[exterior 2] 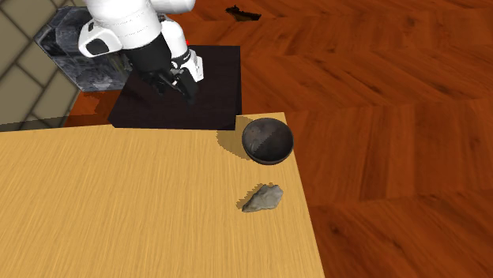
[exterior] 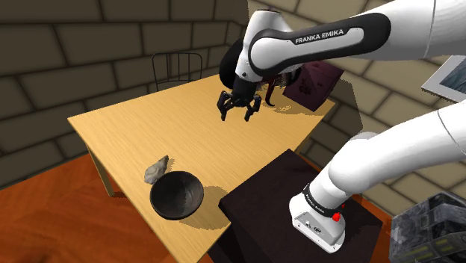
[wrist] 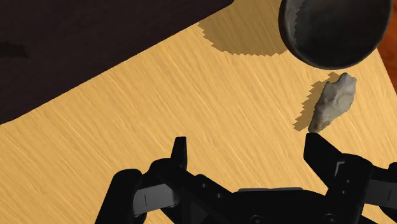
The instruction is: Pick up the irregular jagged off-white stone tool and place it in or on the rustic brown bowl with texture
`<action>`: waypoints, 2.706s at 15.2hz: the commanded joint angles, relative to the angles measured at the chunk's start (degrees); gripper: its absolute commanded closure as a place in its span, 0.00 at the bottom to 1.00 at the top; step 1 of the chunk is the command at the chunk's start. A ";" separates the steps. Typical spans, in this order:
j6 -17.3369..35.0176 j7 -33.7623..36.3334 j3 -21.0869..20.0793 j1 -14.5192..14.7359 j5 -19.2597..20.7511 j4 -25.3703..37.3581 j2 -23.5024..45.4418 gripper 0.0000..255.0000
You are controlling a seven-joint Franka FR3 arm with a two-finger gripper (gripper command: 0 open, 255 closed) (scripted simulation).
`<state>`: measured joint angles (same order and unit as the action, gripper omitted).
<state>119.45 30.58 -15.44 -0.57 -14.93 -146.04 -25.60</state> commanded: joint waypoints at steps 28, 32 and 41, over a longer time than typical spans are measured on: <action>34.91 52.28 -2.22 7.80 1.26 35.25 58.49 0.00; 36.53 52.56 -1.80 8.79 1.71 36.69 61.45 0.00; 36.74 52.60 -1.73 8.93 1.77 36.91 61.87 1.00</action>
<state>156.19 83.17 -17.17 8.36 -13.16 -109.13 36.27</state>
